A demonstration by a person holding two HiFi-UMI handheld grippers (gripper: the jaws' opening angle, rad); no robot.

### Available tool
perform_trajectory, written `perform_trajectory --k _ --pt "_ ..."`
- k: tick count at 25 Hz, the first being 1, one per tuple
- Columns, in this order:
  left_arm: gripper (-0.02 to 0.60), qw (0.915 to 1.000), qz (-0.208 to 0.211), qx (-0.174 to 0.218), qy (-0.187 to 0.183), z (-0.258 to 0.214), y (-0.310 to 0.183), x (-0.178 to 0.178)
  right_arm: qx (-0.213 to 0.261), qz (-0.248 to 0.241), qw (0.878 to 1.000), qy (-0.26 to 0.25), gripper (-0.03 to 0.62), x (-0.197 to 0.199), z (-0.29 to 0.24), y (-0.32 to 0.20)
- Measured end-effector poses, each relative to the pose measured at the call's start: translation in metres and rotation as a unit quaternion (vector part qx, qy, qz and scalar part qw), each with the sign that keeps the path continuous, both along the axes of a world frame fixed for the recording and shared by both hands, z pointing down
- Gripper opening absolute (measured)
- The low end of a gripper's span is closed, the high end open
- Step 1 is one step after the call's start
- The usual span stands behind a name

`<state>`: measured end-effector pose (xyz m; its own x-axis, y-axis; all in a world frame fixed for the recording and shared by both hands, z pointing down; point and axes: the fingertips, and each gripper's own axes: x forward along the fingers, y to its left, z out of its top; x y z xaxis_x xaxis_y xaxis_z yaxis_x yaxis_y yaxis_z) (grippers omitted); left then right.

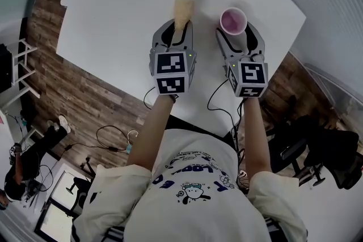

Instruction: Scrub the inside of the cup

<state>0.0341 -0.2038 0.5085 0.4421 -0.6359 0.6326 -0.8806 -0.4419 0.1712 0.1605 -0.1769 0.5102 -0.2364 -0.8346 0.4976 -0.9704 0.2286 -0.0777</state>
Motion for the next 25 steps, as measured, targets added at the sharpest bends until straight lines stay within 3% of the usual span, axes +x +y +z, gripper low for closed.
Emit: perform_trajectory --k 25 --pt "0.129 0.9999 0.009 0.006 0.009 -0.008 0.005 0.003 0.024 0.012 1.0 0.009 0.304 0.001 -0.003 -0.013"
